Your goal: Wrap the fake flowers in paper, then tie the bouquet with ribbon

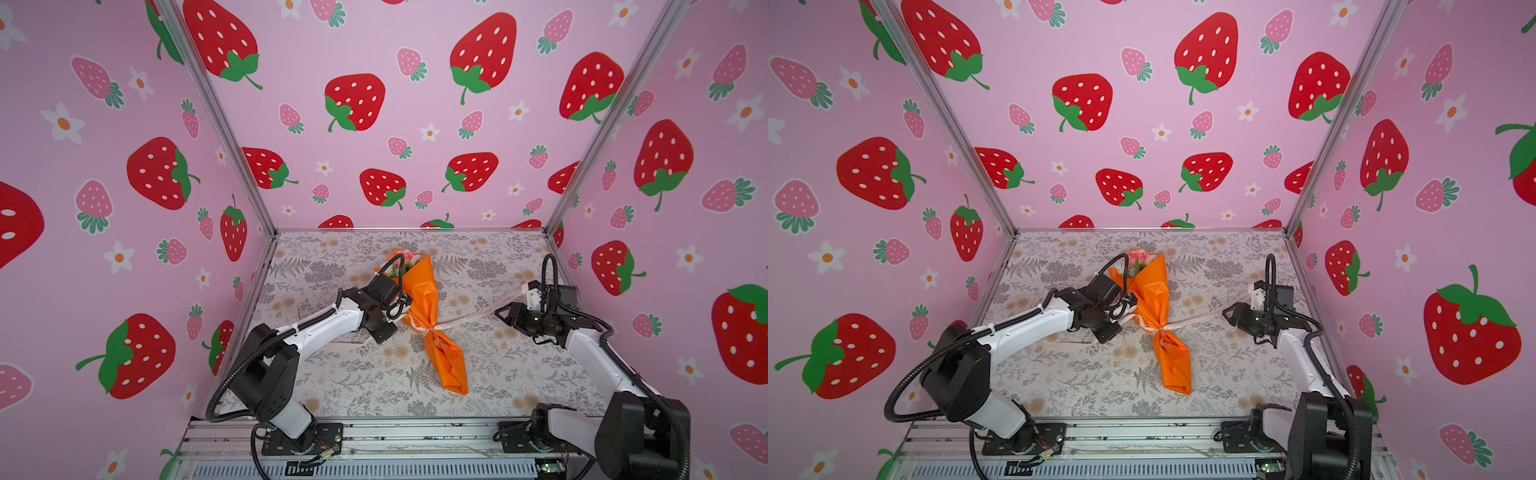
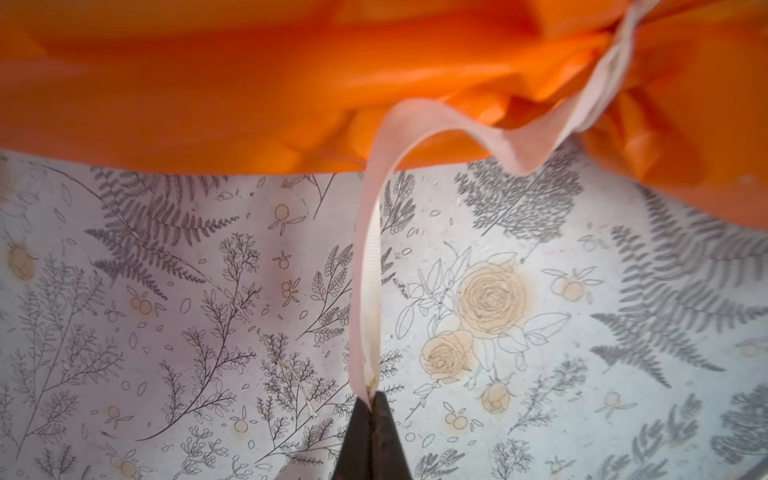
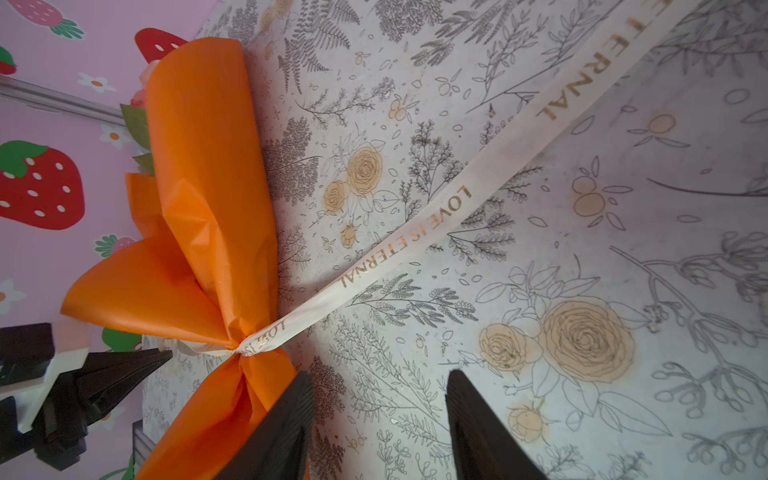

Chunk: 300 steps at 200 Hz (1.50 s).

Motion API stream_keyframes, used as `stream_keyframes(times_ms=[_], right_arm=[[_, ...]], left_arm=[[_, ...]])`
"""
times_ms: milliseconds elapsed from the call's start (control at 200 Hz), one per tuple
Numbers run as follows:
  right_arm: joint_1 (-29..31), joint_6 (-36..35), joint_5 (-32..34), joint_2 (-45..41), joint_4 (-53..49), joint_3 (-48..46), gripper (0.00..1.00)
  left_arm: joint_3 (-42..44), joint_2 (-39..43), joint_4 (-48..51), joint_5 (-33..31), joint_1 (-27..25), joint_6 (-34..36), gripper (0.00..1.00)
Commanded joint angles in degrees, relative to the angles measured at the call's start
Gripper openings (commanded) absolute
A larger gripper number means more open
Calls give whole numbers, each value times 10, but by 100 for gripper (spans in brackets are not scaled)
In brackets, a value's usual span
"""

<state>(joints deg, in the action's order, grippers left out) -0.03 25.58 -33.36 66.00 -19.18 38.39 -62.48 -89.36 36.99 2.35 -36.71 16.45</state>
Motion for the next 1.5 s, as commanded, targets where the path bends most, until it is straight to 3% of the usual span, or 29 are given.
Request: stream_keyframes(times_ms=[0, 150, 390, 500, 610, 926, 1176, 1496], right_arm=[[27, -17, -34, -31, 37, 1, 54], [100, -47, -8, -54, 89, -3, 55], [257, -147, 29, -58, 174, -11, 57], [318, -195, 37, -54, 214, -19, 59], [355, -230, 35, -45, 244, -23, 59], [385, -336, 0, -18, 297, -42, 62], [385, -333, -26, 45, 384, -55, 62], [384, -343, -85, 126, 459, -36, 59]], left_arm=[[-11, 28, -11, 68, -9, -24, 0], [-7, 54, -46, 108, -23, -45, 0], [-7, 68, -80, 95, -47, -67, 0], [-6, 77, -60, 180, -60, -23, 0], [-3, 85, -35, 179, -72, -3, 0], [15, 111, -95, 106, -77, -20, 0], [30, 108, -122, 75, -78, -33, 0], [49, 112, -153, 87, -78, -40, 0]])
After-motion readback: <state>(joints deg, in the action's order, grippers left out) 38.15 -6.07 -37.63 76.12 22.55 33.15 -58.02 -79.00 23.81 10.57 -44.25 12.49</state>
